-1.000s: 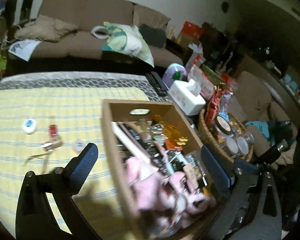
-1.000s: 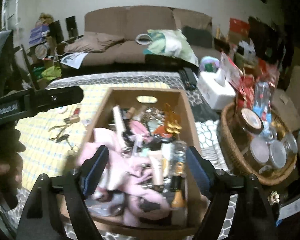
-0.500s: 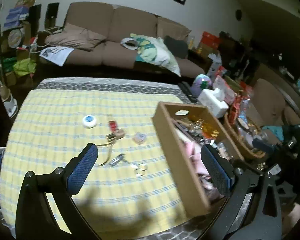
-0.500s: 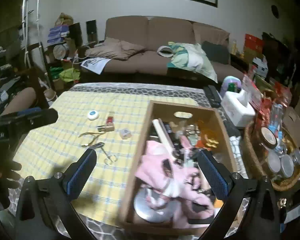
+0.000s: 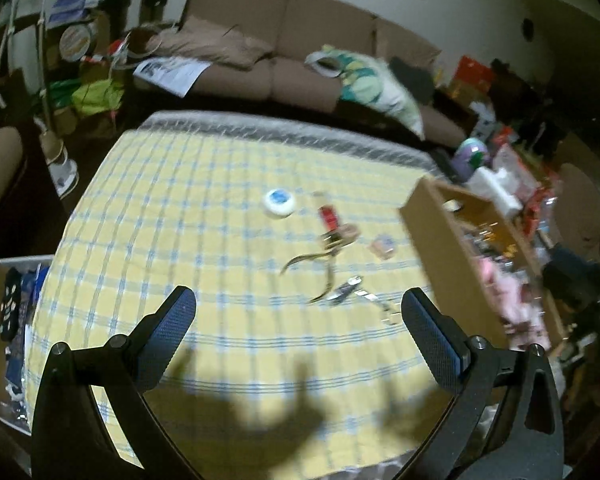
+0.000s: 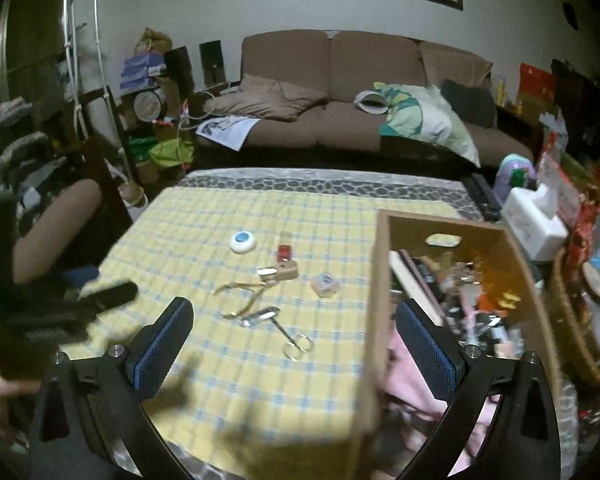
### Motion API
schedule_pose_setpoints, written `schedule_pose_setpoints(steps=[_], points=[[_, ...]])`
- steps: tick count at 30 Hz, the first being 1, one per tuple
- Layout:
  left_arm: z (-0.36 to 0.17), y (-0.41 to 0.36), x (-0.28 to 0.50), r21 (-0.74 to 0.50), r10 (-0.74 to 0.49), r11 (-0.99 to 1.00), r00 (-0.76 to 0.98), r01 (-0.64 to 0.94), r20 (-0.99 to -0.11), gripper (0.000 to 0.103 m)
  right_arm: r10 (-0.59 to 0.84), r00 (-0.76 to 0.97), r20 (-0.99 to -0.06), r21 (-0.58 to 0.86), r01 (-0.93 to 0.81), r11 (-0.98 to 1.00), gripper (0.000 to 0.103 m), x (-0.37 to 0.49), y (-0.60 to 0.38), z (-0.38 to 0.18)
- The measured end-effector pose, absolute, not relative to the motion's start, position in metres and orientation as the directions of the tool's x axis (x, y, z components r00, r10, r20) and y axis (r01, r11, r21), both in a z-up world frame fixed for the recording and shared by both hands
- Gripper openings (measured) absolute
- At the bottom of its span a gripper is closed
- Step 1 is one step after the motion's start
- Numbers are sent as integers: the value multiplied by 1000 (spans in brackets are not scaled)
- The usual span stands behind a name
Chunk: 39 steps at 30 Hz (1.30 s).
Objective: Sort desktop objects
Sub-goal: 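Withdraw both tools from the box back over the bedspread, then reach both open tools toward the nail clipper and scissors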
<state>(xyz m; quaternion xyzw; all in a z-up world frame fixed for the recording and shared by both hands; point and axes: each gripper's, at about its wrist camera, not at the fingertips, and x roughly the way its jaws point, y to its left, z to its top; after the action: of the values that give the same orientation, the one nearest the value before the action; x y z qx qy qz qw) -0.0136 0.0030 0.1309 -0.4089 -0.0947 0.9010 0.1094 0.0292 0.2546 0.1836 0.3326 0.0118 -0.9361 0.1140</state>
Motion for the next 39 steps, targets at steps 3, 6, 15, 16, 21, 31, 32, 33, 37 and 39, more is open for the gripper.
schedule_pose_setpoints(steps=[3,6,15,16,21,31,32,33,37,39], points=[[101,5,-30,-253,272,-960,-605,-119,-748,103,-236,-743,-626,103,221,-970,103,14,250,175],[81,16,-42,-220,268,-963,-583,-153,-767,103,-272,-730,-627,157,224,-962,103,-1,249,168],[43,74,-93,-27,246,-926,-550,-376,-798,103,-341,-710,-616,287,200,-937,103,-31,264,163],[37,78,-99,-14,239,-923,-546,-384,-803,103,-345,-708,-617,291,203,-935,103,-31,264,162],[13,88,-115,-1,237,-909,-515,-416,-824,100,-354,-687,-634,281,222,-934,103,-34,260,158],[10,76,-120,-12,241,-917,-527,-399,-815,78,-351,-671,-653,262,235,-936,103,-33,259,153],[10,75,-119,-13,242,-917,-530,-399,-813,76,-350,-671,-654,262,233,-937,103,-32,260,153],[11,77,-118,-10,249,-911,-532,-412,-809,72,-350,-670,-654,263,232,-937,103,-32,260,153],[9,91,-118,60,231,-886,-548,-461,-804,83,-364,-667,-650,289,226,-930,103,-30,262,152],[8,89,-124,15,258,-889,-527,-457,-810,81,-362,-667,-651,286,226,-931,103,-30,262,153]])
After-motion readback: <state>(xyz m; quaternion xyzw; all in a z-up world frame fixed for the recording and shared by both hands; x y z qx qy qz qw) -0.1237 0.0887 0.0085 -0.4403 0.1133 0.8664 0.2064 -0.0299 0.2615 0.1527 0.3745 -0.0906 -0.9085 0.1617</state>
